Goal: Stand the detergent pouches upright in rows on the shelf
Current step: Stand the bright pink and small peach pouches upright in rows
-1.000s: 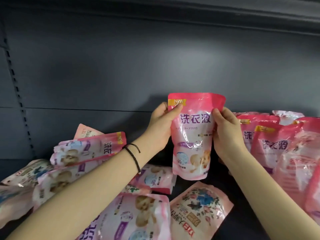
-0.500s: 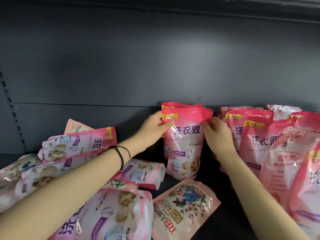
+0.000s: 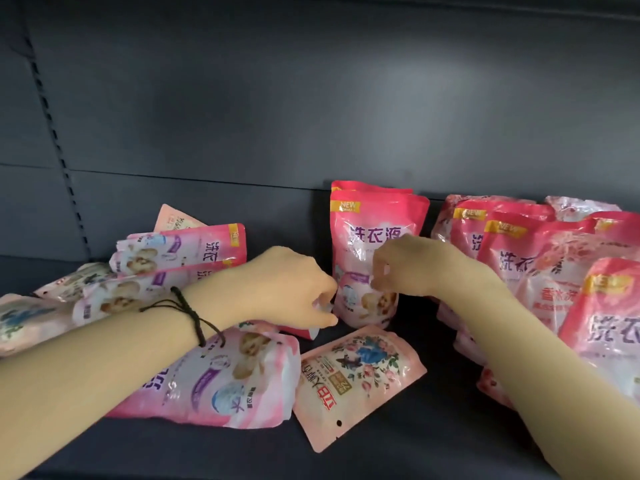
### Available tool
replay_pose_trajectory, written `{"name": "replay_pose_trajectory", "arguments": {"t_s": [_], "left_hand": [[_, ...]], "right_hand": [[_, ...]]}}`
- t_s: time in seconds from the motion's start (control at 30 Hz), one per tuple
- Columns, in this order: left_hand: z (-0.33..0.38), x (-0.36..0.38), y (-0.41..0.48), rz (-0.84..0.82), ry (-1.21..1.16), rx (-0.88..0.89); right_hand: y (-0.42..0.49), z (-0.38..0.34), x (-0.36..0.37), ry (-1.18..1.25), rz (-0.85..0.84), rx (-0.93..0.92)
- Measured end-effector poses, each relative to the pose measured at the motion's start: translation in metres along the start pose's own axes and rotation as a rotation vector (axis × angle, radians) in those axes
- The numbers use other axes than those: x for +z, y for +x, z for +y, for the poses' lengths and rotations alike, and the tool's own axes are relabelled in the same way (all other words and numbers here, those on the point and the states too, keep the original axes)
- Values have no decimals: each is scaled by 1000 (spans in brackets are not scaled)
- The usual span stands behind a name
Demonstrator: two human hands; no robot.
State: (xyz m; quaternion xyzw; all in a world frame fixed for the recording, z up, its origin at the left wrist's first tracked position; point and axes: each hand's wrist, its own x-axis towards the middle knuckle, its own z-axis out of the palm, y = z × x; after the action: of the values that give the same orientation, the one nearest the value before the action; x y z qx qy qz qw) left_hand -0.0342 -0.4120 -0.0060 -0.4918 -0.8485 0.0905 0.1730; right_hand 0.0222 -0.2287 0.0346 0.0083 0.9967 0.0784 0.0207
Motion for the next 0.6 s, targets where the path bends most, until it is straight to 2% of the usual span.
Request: {"name": "replay_pose_trajectory", "arguments": {"t_s": [0.2,0.3,0.47,0.6], "left_hand": [[19,-1,-40,57,-55,71],[32,4,-52,66,-153,83],[31,9,-53,87,-291,-12],[25,16,-56,55,-354,-116]], "right_hand": [[-25,-26,18,-133,-157,-304],[-17,-36,29,-71,-217,-391],[9,-57,48,120,-249,-374],[15,-58,58,132,-277,-388]]}}
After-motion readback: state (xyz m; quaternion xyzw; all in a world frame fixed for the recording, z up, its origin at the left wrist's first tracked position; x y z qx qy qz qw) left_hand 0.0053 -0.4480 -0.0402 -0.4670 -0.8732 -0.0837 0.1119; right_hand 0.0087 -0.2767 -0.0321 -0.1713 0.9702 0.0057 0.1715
